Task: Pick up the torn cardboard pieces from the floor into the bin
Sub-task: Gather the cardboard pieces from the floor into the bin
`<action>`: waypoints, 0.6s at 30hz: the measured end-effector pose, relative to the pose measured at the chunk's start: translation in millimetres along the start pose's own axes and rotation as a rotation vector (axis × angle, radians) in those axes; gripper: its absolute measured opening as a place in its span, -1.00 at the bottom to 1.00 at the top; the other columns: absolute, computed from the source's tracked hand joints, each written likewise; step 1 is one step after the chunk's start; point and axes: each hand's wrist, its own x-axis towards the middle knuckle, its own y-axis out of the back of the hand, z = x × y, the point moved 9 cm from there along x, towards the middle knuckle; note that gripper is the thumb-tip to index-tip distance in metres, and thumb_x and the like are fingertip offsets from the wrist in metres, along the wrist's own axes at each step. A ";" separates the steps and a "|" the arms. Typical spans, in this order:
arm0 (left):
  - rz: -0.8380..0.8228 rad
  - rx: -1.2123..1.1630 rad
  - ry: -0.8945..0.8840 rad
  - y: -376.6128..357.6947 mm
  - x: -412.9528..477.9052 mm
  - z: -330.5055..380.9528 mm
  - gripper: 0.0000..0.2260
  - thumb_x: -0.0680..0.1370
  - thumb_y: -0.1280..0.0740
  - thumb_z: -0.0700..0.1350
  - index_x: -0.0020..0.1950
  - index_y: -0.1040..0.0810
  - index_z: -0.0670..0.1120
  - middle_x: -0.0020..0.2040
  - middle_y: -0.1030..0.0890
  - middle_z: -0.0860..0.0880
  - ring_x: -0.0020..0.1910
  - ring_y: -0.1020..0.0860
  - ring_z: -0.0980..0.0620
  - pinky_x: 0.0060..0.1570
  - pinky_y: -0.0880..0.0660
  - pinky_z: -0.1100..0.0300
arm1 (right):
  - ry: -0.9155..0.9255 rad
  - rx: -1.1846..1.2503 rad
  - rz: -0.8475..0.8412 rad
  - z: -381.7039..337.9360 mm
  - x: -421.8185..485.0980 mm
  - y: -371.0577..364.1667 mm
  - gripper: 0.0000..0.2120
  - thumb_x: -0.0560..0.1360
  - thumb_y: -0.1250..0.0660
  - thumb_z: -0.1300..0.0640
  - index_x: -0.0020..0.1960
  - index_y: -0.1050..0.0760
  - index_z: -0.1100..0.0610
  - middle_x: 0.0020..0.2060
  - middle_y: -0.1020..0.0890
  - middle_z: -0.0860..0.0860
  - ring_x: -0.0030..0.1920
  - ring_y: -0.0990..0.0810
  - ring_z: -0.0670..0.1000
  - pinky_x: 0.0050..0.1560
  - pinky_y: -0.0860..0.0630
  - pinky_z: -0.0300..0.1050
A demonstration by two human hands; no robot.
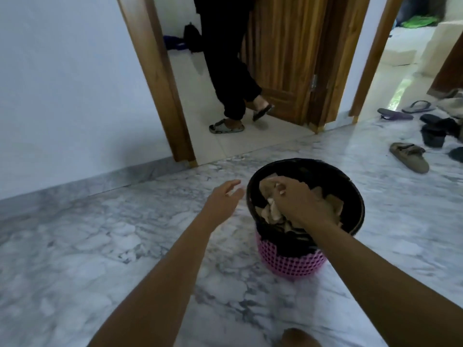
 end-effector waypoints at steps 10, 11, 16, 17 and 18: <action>0.543 0.144 0.249 284.5 -282.0 -146.8 -0.59 0.58 -0.26 0.21 0.38 -0.50 0.11 0.43 -0.46 0.07 0.40 -0.42 0.05 0.43 -0.34 0.06 | 0.508 0.052 -0.365 -318.9 -141.9 -224.7 -0.65 0.50 -0.28 0.06 0.28 -0.56 -0.07 0.04 -0.69 0.00 0.03 -0.64 0.08 0.07 -0.59 -0.04; 0.600 0.118 0.299 305.5 -320.6 -164.3 -0.60 0.57 -0.26 0.21 0.38 -0.50 0.12 0.44 -0.45 0.07 0.41 -0.41 0.05 0.42 -0.34 0.09 | 0.565 0.058 -0.412 -348.2 -167.0 -249.5 -0.63 0.50 -0.27 0.04 0.29 -0.55 -0.07 0.04 -0.69 0.00 0.06 -0.64 0.09 0.08 -0.59 -0.04; 0.847 -0.032 0.561 364.7 -525.4 -256.6 -0.62 0.59 -0.25 0.19 0.38 -0.49 0.14 0.49 -0.37 0.06 0.40 -0.41 0.03 0.17 -0.37 0.26 | 0.837 0.030 -0.739 -464.1 -331.0 -364.8 -0.60 0.55 -0.31 0.07 0.38 -0.48 -0.05 0.13 -0.66 0.03 0.09 -0.64 0.08 0.09 -0.61 0.02; 0.883 -0.045 0.606 367.3 -567.5 -272.0 -0.61 0.58 -0.24 0.21 0.38 -0.49 0.14 0.49 -0.37 0.05 0.41 -0.40 0.02 0.18 -0.36 0.25 | 0.886 0.022 -0.809 -478.2 -367.4 -384.8 -0.59 0.54 -0.31 0.06 0.39 -0.47 -0.06 0.14 -0.65 0.01 0.09 -0.64 0.08 0.09 -0.61 0.02; 0.914 -0.055 0.651 367.8 -608.6 -287.4 -0.59 0.58 -0.24 0.22 0.38 -0.49 0.13 0.49 -0.37 0.04 0.43 -0.39 0.01 0.22 -0.35 0.24 | 0.935 0.005 -0.880 -490.0 -404.1 -403.2 -0.58 0.54 -0.31 0.05 0.39 -0.45 -0.09 0.15 -0.65 -0.01 0.08 -0.64 0.07 0.08 -0.61 0.01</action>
